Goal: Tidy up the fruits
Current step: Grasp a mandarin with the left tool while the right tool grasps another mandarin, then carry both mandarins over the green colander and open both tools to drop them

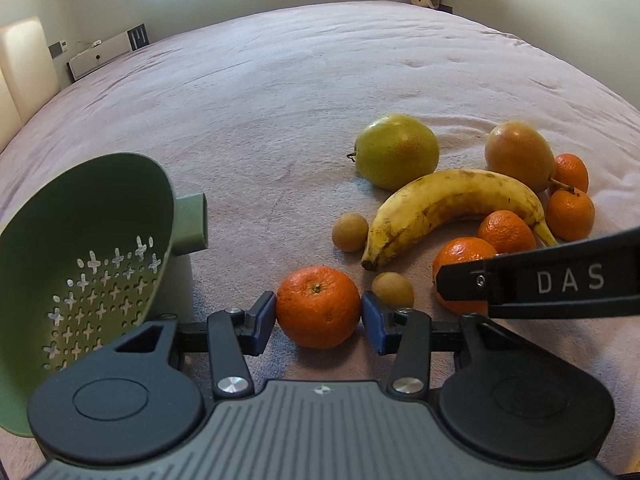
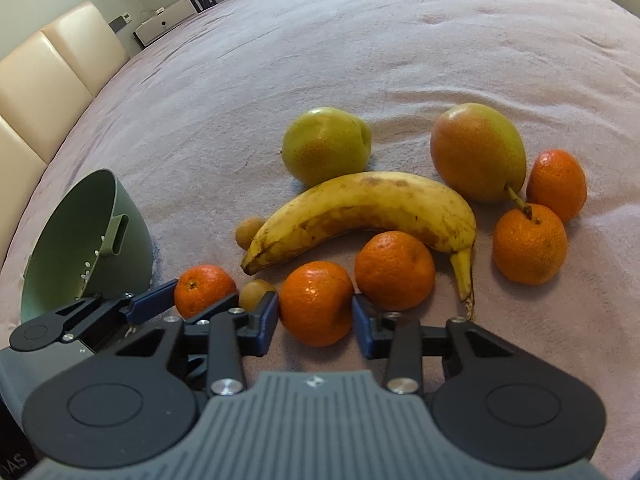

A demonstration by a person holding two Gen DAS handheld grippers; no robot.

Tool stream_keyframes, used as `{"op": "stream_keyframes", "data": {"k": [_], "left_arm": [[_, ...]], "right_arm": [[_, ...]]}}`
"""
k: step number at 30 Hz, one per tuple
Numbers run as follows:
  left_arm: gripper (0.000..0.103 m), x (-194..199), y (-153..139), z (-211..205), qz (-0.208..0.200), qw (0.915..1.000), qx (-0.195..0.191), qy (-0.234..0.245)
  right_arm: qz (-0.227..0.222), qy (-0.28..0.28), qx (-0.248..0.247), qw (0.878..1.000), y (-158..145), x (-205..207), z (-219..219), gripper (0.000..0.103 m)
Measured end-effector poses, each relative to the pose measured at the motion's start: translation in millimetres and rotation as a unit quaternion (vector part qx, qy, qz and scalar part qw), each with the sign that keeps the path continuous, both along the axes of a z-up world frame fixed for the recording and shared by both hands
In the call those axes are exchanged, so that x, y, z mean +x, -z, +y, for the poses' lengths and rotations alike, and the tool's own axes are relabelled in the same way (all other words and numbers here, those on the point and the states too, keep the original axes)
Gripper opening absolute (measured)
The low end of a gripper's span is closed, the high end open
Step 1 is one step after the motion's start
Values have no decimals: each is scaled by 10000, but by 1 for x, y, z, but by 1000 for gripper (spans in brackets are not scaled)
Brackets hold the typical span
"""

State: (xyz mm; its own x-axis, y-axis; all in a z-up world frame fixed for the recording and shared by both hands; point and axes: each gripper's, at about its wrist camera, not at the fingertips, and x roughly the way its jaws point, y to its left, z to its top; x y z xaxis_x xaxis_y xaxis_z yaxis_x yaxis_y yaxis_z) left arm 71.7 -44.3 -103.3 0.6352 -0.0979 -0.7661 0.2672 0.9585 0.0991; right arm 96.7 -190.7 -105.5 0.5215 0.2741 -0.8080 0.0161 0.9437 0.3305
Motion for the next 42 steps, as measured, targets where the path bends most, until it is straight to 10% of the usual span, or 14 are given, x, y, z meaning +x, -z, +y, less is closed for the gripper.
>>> {"op": "stream_keyframes", "data": {"k": [26, 42], "left_arm": [[52, -35, -96, 38, -395, 9983, -100, -417], [52, -12, -113, 120, -3, 9880, -324, -1508]], "right_arm": [[-1469, -742, -485, 9852, -84, -37, 28, 36], [-2092, -3000, -1498, 9186, -103, -24, 138, 36]]}}
